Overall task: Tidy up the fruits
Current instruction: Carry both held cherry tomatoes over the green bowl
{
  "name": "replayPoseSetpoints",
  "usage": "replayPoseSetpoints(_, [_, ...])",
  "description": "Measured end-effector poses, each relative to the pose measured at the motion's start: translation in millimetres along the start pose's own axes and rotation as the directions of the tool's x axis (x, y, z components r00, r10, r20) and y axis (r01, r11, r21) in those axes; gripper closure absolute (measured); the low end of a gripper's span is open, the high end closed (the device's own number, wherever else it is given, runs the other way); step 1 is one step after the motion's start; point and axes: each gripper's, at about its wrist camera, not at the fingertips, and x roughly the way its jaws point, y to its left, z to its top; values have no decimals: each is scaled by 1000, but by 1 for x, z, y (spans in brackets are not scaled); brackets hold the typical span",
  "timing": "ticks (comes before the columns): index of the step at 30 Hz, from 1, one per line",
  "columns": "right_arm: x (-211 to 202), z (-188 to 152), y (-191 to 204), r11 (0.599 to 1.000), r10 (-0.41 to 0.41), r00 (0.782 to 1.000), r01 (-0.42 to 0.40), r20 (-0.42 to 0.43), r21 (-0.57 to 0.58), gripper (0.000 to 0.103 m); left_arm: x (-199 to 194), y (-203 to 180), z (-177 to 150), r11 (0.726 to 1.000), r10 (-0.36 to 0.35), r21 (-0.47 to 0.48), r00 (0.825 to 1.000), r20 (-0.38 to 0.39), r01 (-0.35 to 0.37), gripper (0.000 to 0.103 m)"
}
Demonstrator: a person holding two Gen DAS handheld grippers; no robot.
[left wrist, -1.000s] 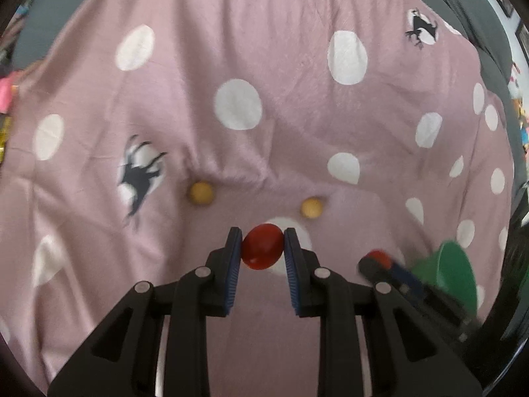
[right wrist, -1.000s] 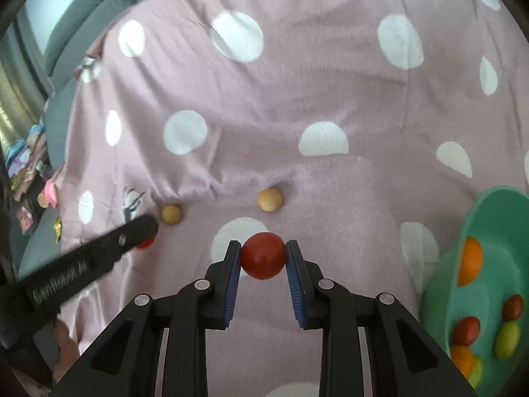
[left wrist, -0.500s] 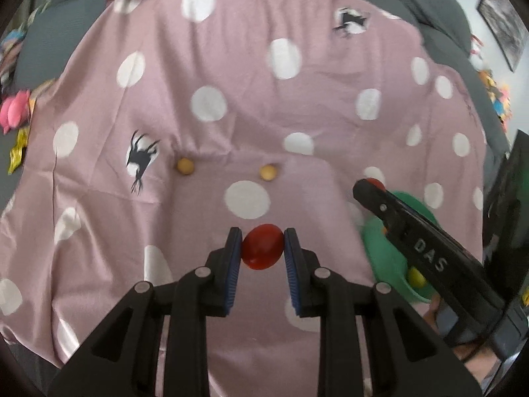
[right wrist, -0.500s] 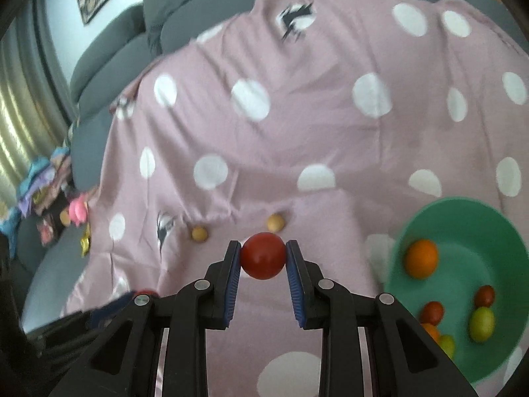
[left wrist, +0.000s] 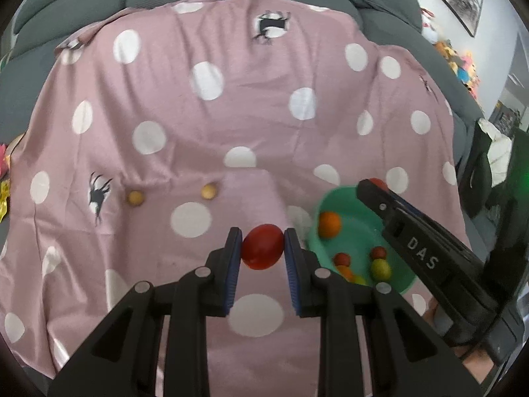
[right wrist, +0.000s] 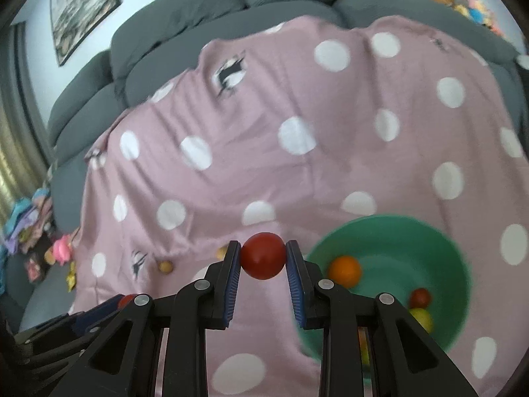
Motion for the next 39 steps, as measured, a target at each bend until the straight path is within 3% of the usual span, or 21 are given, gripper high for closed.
replayPoseSetpoints(6, [-12, 4, -29, 990, -126, 992, 124, 28, 61, 74, 12, -34, 4, 997, -40, 58, 999, -22, 41, 78])
replayPoseSetpoints(22, [-30, -6, -104, 940, -256, 967, 250, -4, 233, 74, 57, -99, 0, 981, -108, 150, 988, -109, 124, 78])
replayPoseSetpoints(33, [-5, -18, -128, 927, -210, 974, 227, -86, 299, 74, 98, -106, -9, 978, -111, 156, 980, -168, 137, 78])
replayPoseSetpoints(39, [10, -24, -128, 923, -216, 967, 248, -139, 295, 74, 119, -96, -22, 978, -104, 155, 973, -204, 137, 78])
